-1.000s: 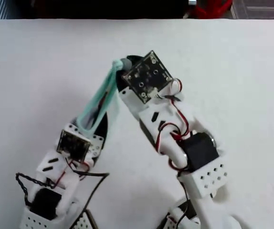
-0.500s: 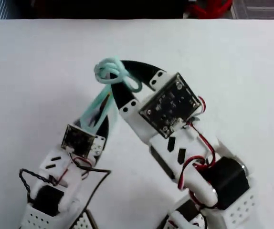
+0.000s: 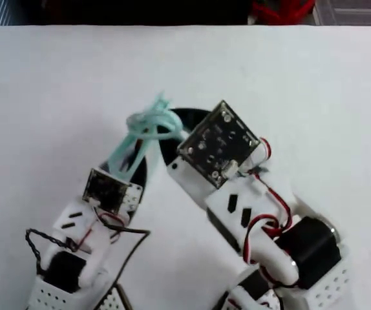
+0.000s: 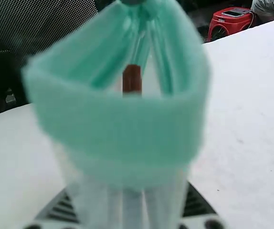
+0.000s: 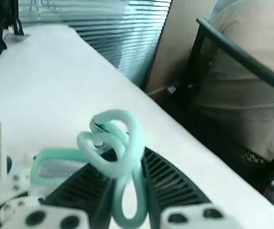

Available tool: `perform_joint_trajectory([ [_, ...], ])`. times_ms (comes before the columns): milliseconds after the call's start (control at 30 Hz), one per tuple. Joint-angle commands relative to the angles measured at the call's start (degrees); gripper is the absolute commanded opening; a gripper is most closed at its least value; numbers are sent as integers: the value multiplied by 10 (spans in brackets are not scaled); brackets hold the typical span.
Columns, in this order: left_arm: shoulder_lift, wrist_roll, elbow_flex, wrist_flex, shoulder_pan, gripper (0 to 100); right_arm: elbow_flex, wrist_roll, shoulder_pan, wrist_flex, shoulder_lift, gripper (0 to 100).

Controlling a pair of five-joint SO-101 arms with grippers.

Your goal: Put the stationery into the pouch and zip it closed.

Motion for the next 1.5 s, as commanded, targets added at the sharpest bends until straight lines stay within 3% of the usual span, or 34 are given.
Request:
perform_joint_trajectory([
  [0, -7, -6, -17, -1, -11, 22, -20, 22, 8, 64, -12, 18],
  [167, -7, -4, -17, -1, -22, 22, -19, 76, 67, 165, -11, 33],
  [367, -7, -4, -17, -1, -22, 23, -19, 120, 166, 225, -15, 252],
  [533, -7, -4, -17, -1, -22, 23, -17, 304, 219, 286, -15, 255],
  [700, -7, -4, -17, -1, -22, 23, -20, 409, 325, 255, -36, 254],
  [800, -7, -4, -17, -2, -22, 23, -20, 390, 388, 163, -48, 254],
  [867, -7, -4, -17, -2, -20, 23, -28, 316, 379, 108, -51, 252],
  [1000, -7, -4, -17, -2, -19, 23, -88, 127, 295, 87, -14, 195],
  [1133, -7, -4, -11, -2, -19, 23, -125, 12, 217, 88, 92, 166],
  [1267, -7, -4, -10, -2, -21, 23, -140, 6, 140, 91, 214, 174],
  [1467, -7, -5, -10, -2, -21, 23, -171, 110, 27, 206, 262, 276],
])
